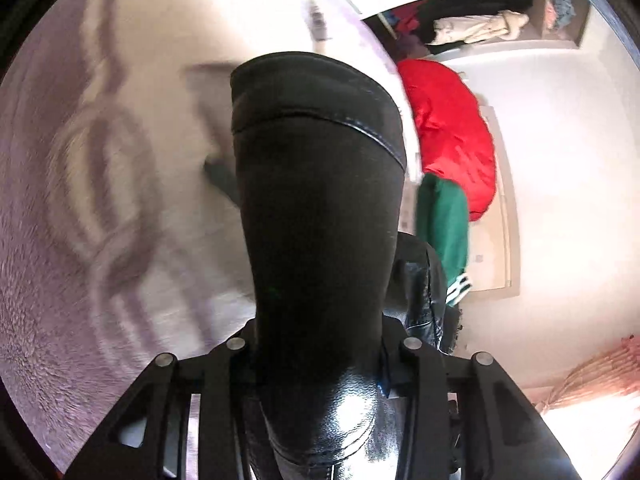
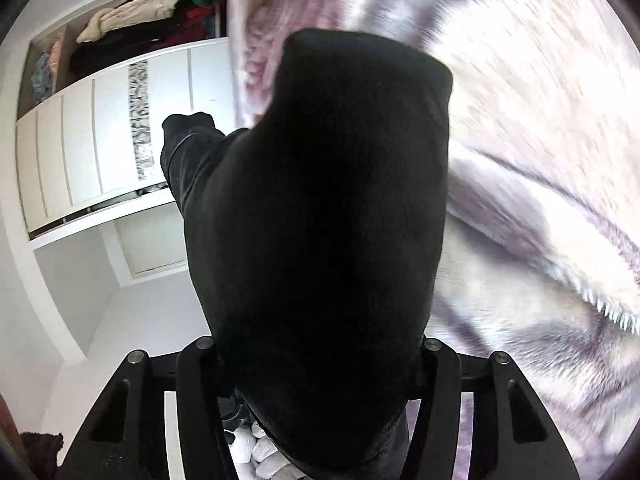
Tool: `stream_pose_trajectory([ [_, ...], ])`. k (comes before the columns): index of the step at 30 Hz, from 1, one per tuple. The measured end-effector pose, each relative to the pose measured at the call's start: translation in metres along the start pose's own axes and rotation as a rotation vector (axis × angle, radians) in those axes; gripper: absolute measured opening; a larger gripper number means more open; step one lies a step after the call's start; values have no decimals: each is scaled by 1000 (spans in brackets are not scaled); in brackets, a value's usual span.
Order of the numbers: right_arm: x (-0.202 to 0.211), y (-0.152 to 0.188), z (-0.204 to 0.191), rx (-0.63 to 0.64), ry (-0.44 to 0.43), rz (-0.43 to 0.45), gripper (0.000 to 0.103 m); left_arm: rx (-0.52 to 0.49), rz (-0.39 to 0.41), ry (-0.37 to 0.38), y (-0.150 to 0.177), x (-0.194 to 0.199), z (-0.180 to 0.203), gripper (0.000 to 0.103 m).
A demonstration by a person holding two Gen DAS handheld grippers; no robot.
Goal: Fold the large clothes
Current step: 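Lift the folded jacket with both grippers toward the green striped garment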
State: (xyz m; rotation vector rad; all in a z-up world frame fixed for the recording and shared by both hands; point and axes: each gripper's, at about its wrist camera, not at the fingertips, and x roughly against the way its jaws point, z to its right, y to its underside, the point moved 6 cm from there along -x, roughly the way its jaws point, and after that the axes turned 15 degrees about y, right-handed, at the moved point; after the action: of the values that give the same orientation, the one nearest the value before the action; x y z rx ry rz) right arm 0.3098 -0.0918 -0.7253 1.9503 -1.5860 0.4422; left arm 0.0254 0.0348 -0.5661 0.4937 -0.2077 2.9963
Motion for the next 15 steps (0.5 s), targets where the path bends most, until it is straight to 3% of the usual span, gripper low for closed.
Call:
stream_pose_trajectory([
  [4,29,-11,-41,9,-33,30,58,-31,-17,38,-18,-22,53,34],
  [7,61,-34,-79,36,-41,83,58,-47,-39,97,-37,-61,96,34],
  [11,109,-87,-121,51,-30,173,58,-61,-80,167,-54,-114,131,34],
  [15,153,-156,-160,69,-13,261,58,-66,-113,223,-80,-194,170,34],
])
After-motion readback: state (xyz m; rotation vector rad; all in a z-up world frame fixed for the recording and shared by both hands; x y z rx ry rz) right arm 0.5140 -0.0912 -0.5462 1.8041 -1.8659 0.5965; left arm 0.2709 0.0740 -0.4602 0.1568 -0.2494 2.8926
